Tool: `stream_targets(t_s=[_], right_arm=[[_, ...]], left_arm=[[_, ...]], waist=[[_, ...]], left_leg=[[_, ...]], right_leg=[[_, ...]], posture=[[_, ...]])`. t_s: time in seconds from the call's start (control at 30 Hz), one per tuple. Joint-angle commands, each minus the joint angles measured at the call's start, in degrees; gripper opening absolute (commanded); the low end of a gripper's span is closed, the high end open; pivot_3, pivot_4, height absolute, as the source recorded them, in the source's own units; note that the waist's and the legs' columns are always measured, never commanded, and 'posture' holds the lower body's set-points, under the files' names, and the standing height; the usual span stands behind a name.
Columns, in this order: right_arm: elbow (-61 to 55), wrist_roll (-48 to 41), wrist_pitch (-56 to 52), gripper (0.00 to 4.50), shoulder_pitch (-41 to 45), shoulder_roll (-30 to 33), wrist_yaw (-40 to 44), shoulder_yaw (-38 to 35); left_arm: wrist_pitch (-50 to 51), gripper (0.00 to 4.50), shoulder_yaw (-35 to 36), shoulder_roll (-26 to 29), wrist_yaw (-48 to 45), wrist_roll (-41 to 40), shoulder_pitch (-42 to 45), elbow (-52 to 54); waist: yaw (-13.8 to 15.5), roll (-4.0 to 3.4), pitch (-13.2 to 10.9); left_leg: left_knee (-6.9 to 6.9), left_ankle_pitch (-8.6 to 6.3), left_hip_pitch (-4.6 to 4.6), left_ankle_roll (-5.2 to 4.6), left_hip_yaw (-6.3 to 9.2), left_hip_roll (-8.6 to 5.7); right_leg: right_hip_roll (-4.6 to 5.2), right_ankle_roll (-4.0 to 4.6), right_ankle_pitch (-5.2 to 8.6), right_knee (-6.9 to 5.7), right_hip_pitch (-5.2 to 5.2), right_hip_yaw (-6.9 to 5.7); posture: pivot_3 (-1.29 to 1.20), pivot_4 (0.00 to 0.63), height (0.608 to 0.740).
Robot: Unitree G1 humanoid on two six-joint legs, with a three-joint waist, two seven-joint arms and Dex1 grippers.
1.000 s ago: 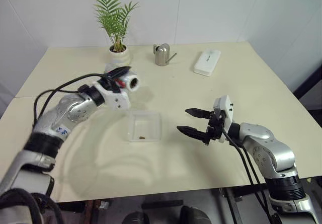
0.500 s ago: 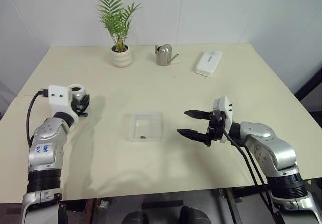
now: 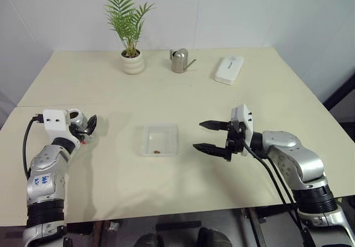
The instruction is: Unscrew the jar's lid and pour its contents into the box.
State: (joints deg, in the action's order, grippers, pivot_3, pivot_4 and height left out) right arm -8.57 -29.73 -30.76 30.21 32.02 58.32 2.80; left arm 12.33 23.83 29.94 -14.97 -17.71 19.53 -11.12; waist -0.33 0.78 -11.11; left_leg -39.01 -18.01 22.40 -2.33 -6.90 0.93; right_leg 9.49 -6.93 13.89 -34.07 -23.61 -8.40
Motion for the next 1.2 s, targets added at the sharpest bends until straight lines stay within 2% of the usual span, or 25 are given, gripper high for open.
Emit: stream_targets(t_s=[0.03, 0.33, 0.53, 0.8, 0.93, 1.2], right_arm=[[-0.4, -0.3, 1.4, 4.50, 1.0, 0.2, 0.8, -0.6], [0.4, -0.5, 4.0, 4.50, 0.2, 3.1, 5.2, -2.3], [3.0, 0.4, 7.7, 4.50, 0.9, 4.6, 8.7, -2.2], [5.2, 2.5, 12.5, 4.50, 2.9, 6.6, 11.3, -3.0], [6.9, 0.7, 9.0, 4.50, 3.5, 8.4, 11.2, -5.0], [9.3, 3.5, 15.6, 4.50, 0.0, 11.2, 12.9, -7.1]], left_arm=[[-3.3, 4.49, 1.9, 0.8, -1.2, 0.1, -3.5, 3.4], [-5.5, 4.49, 6.4, 7.7, -9.2, -0.2, -16.4, 10.6], [-9.0, 4.49, 10.5, 12.5, -14.9, 1.2, -26.1, 11.1], [-15.1, 4.49, 11.5, 17.0, -26.8, 1.5, -37.7, 23.5], [-14.6, 4.49, 8.5, 18.9, -33.4, -3.6, -36.4, 30.2], [-11.7, 4.49, -0.7, 21.0, -38.6, -5.2, -23.1, 26.5]], waist=[[0.0, 0.00, 0.0], [0.1, 0.00, 0.0], [0.0, -0.01, 0.0], [0.2, -0.03, 0.0], [0.3, -0.11, -0.1], [0.1, -0.26, -0.1]], left_leg=[[0.01, -0.01, 0.00, 0.00, -0.01, 0.00], [0.04, -0.13, 0.01, -0.03, -0.02, 0.04], [0.04, -0.36, 0.01, -0.01, -0.09, 0.12], [0.03, -0.82, 0.02, 0.25, -0.15, 0.20], [0.03, -0.86, 0.03, 0.23, -0.14, 0.20], [0.03, -0.73, 0.02, -0.01, -0.36, 0.32]], right_leg=[[0.00, 0.00, 0.00, 0.01, 0.00, 0.00], [0.03, 0.00, 0.00, 0.12, -0.04, 0.00], [0.03, 0.03, 0.02, 0.20, -0.08, -0.01], [0.08, 0.07, 0.04, 0.31, -0.11, -0.02], [0.09, 0.09, 0.05, 0.35, -0.10, -0.04], [-0.21, 0.12, 0.07, 0.35, -0.11, -0.07]], posture=[[0.00, 0.150, 0.740], [0.00, 0.150, 0.740], [0.00, 0.150, 0.740], [0.00, 0.150, 0.740], [0.00, 0.150, 0.740], [0.00, 0.150, 0.740]])
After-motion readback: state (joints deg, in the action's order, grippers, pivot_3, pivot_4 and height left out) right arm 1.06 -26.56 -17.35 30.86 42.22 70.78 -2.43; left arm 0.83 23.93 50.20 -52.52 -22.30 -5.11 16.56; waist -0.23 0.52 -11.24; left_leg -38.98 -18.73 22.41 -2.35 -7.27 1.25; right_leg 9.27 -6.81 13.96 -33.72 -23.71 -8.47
